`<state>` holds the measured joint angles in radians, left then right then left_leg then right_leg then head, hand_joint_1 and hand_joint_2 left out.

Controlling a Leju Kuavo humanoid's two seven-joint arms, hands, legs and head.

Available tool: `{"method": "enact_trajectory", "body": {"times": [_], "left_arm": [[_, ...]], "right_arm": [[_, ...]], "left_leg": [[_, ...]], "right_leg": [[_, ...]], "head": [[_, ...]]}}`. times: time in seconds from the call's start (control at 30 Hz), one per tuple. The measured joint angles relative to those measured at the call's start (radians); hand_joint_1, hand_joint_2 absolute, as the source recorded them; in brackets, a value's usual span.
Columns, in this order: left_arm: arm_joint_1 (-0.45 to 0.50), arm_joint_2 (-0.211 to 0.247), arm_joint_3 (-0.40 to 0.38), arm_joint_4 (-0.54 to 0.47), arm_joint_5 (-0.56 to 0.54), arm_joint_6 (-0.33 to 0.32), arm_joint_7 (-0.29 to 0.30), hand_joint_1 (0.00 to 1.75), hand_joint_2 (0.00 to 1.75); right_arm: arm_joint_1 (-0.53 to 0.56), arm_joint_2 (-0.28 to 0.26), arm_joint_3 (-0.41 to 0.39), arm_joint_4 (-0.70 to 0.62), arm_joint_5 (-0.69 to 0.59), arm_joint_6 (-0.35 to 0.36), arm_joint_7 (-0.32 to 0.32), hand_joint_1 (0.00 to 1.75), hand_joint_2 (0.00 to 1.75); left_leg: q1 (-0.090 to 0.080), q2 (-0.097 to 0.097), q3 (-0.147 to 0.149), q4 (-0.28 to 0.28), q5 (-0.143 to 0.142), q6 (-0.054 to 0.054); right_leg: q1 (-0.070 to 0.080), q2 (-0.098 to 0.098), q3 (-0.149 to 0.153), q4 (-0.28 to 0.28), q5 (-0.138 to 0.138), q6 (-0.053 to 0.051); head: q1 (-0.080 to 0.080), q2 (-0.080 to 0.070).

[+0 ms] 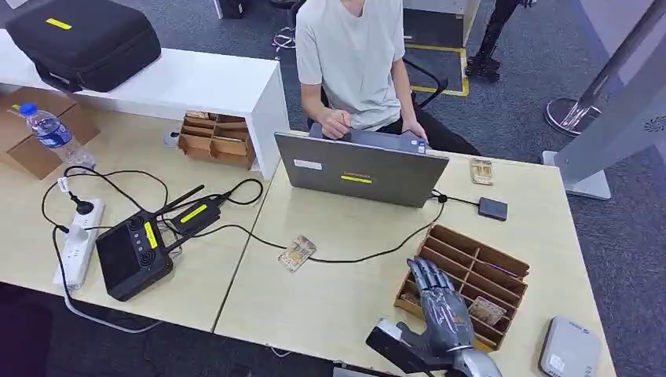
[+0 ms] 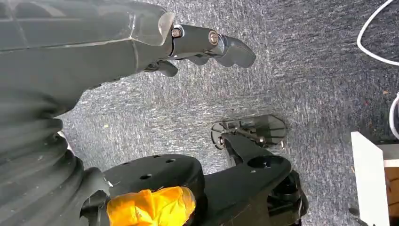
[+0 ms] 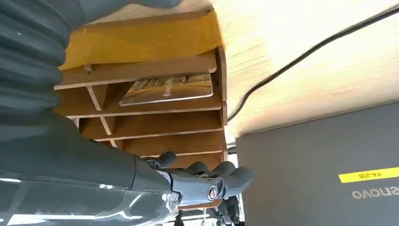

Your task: Pass the card to the sensor for recognition and then transmit it.

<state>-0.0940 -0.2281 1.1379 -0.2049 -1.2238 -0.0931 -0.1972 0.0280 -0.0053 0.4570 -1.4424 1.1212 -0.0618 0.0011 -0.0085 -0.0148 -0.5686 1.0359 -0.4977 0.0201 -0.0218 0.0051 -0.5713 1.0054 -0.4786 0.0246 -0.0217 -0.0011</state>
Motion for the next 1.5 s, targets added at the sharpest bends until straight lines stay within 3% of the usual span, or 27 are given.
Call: {"method": "enact_trajectory", "body": {"times": [1.5], "left_arm": [[0.0,0.0,0.0,0.0,0.002,0.0,0.001,0.0,1.75]], "right_arm": [[-0.015,0.01,0.0,0.003,0.013,-0.021,-0.035,1.75,1.75]], "left_leg": [[0.0,0.0,0.001,0.0,0.0,0.0]], "right_leg": [[0.0,0.0,0.0,0.0,0.0,0.0]], "head": [[0.0,0.0]]}}
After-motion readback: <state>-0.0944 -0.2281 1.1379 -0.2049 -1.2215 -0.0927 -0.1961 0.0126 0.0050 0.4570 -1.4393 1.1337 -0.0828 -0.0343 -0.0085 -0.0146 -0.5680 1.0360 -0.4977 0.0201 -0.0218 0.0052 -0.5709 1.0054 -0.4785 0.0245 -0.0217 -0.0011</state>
